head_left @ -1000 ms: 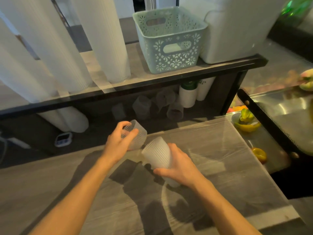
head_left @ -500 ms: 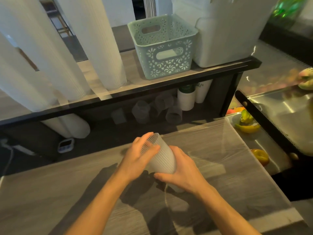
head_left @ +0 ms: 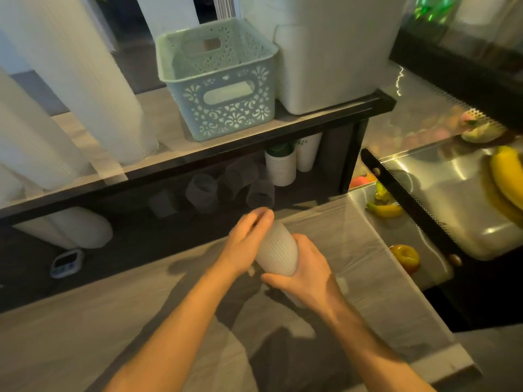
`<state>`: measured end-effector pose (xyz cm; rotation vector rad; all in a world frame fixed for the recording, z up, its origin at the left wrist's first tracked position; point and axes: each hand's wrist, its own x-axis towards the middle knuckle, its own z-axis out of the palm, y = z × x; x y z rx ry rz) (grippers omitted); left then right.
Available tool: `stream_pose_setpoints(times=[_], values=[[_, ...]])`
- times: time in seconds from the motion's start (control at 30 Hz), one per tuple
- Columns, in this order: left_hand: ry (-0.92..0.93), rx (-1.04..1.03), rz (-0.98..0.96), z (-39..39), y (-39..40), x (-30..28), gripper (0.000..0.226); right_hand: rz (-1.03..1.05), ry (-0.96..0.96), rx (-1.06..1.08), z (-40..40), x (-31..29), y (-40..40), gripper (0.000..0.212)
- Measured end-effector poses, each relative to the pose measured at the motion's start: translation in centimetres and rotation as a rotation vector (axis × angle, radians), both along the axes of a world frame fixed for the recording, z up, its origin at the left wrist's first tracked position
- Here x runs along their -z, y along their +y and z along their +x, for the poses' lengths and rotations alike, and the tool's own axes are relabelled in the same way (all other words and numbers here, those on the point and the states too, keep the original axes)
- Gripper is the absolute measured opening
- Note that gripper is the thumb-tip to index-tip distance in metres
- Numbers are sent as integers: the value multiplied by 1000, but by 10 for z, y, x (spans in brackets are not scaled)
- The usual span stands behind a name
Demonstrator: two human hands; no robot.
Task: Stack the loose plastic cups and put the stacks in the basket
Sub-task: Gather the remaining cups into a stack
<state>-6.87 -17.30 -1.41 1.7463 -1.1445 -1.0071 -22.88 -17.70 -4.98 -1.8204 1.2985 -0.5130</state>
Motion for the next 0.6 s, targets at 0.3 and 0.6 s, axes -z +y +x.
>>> stream_pose_setpoints(times=[0.3, 0.6], values=[[-172, -247, 477, 21, -101, 38, 67, -13, 76, 99, -24, 5, -24, 87], [89, -290, 400, 11, -137, 65, 62, -25, 89, 93, -37, 1, -38, 90]])
